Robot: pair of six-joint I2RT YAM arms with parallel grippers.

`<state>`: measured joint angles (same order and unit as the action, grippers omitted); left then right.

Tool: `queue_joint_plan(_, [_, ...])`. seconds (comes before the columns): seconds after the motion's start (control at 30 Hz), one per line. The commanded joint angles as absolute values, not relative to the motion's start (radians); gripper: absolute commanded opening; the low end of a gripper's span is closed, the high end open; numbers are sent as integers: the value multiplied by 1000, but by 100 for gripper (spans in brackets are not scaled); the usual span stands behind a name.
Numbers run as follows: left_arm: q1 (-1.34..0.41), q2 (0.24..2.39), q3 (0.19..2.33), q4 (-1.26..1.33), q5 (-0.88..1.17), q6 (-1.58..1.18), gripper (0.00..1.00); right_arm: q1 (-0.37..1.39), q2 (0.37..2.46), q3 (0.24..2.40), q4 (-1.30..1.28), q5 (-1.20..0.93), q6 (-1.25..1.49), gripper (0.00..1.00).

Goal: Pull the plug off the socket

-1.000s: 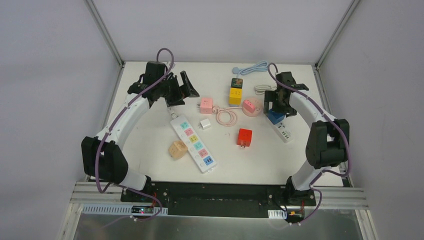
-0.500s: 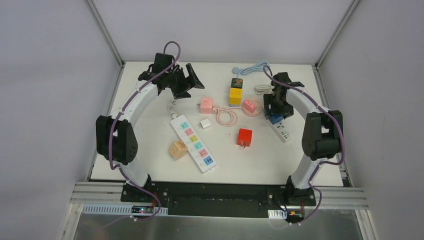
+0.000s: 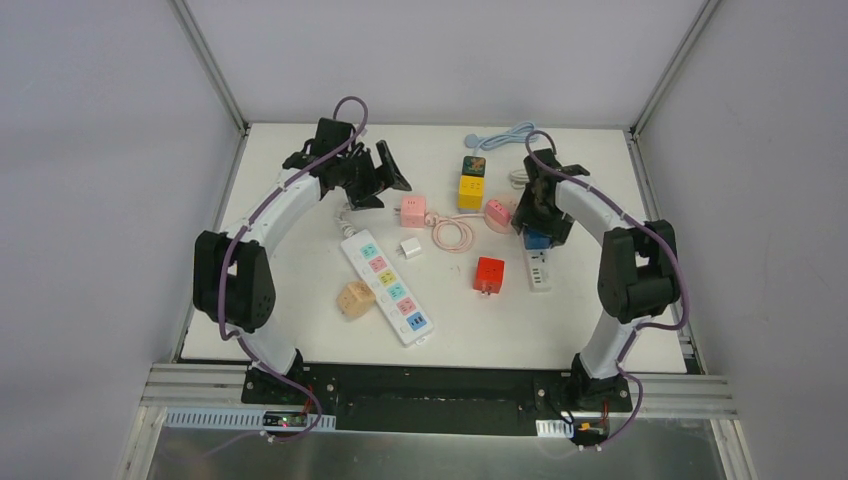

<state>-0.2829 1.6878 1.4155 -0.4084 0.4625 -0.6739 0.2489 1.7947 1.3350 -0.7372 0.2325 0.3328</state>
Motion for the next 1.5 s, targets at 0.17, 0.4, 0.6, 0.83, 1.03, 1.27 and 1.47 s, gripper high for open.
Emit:
queue_joint_plan(0.17, [-298, 1409, 1143, -424, 453, -627, 88, 370, 1780, 1407, -898, 286, 727, 55])
queue_joint_plan(0.4, [-299, 1250, 1012, -452, 463, -582, 89, 330, 1755, 1496, -834, 288, 389, 93])
queue_joint_plan(0.6, [-303, 1194, 996, -474, 452, -568, 89, 305, 1728, 1485, -788, 73, 132, 94])
queue_joint_plan(0.83, [-362, 1252, 1047, -368, 417, -619, 89, 304, 1693, 1360, -775, 83, 43, 94])
queue_joint_plan(1.03, [-472, 1415, 1215, -369, 393, -637, 88, 304, 1678, 1316, -759, 104, 125, 73])
queue_joint_plan(1.27, [-609, 1674, 1383, -285, 427, -699, 84, 312, 1639, 1281, -690, 115, 221, 35])
queue_joint_plan(1.47, [-693, 1874, 1519, -165, 455, -720, 81, 312, 1651, 1306, -664, 183, 280, 23])
